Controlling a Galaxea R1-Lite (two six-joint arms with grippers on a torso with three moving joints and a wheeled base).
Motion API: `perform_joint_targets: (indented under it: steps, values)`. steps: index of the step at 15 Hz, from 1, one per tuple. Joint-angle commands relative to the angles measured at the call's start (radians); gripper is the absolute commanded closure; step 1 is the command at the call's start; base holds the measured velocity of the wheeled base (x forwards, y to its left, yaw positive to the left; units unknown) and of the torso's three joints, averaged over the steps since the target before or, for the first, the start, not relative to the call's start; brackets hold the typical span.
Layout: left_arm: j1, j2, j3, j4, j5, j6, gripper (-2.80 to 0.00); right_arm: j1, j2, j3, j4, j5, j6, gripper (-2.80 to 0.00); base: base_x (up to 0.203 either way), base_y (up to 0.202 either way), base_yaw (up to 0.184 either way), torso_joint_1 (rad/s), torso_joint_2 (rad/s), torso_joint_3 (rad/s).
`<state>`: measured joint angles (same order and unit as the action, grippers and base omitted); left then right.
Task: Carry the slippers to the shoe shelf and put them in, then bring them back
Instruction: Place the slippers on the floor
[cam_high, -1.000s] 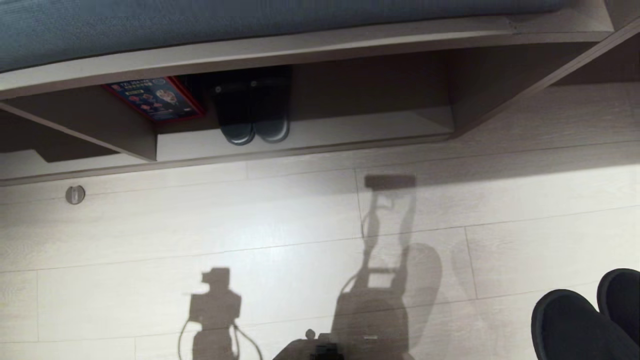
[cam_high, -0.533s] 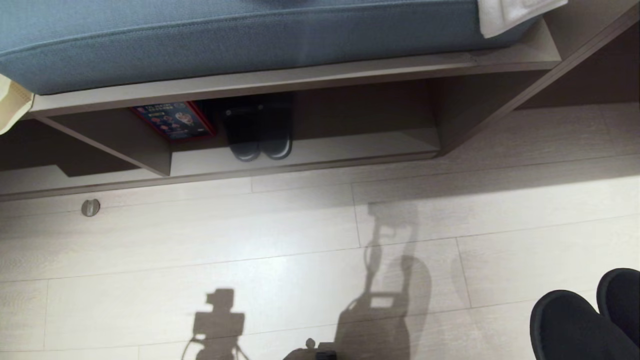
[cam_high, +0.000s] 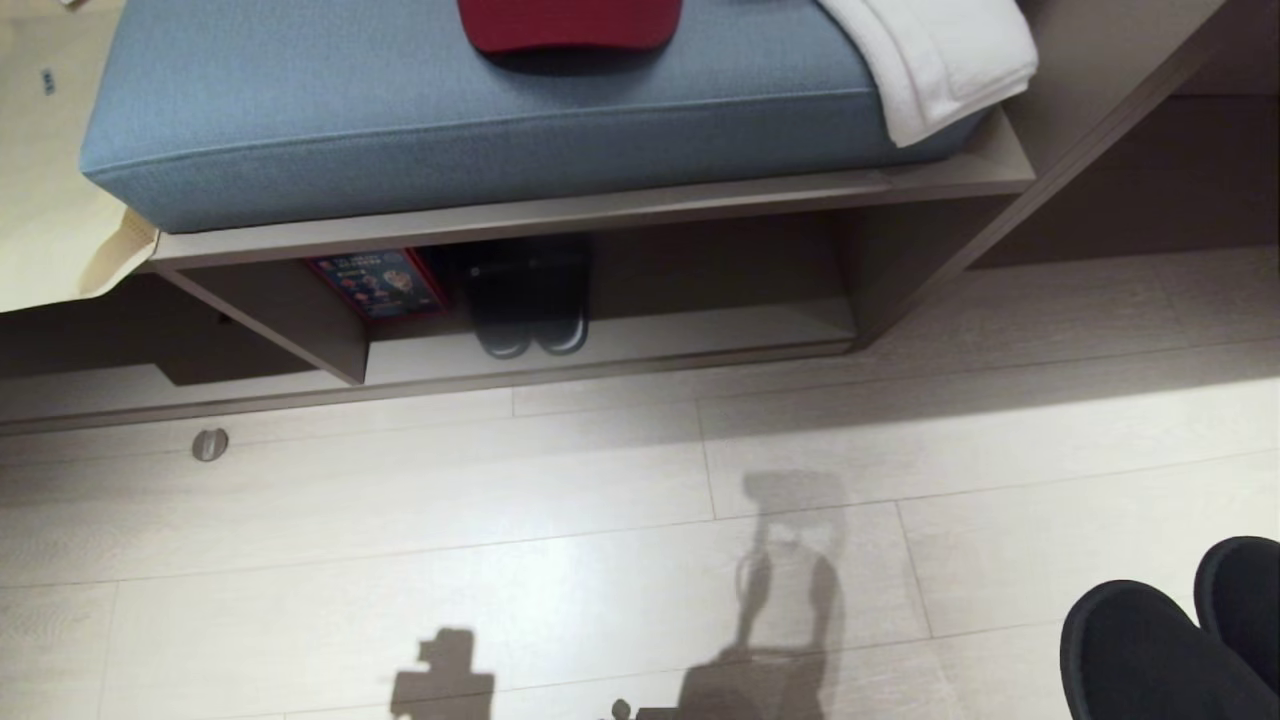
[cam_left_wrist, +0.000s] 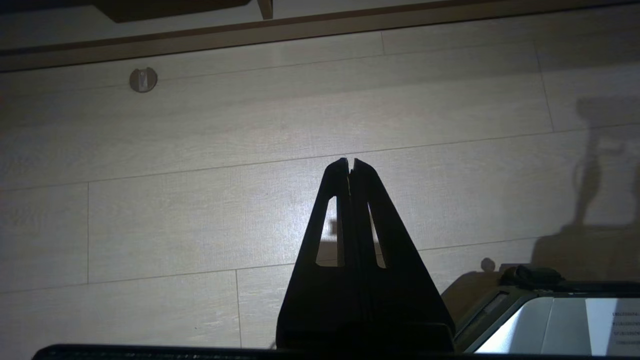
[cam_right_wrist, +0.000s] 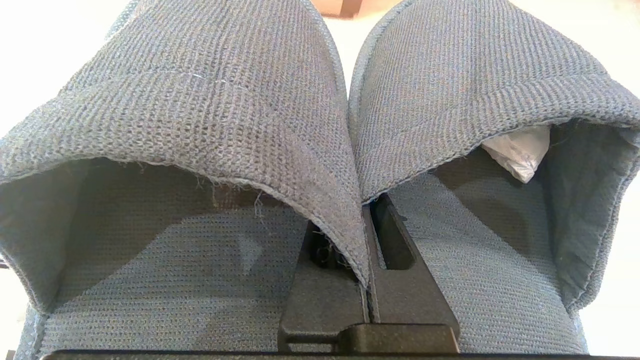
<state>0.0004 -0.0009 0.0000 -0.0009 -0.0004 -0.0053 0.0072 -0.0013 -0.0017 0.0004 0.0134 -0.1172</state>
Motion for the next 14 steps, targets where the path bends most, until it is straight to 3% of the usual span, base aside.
perform_joint_targets:
  steps: [1,14]
  values:
    - [0.0,0.001,0.0,-0.001,0.0,-0.001,0.0,0.0,0.001,0.0,0.0,0.0,-0.001,0.0,0.0,0.0,0.0,0.005,0.0,0.199]
    - [0.0,0.001,0.0,-0.001,0.0,-0.002,0.0,0.0,0.001,0.0,0.001,0.0,0.004,0.0,0.0,0.0,0.0,0.003,0.0,0.198]
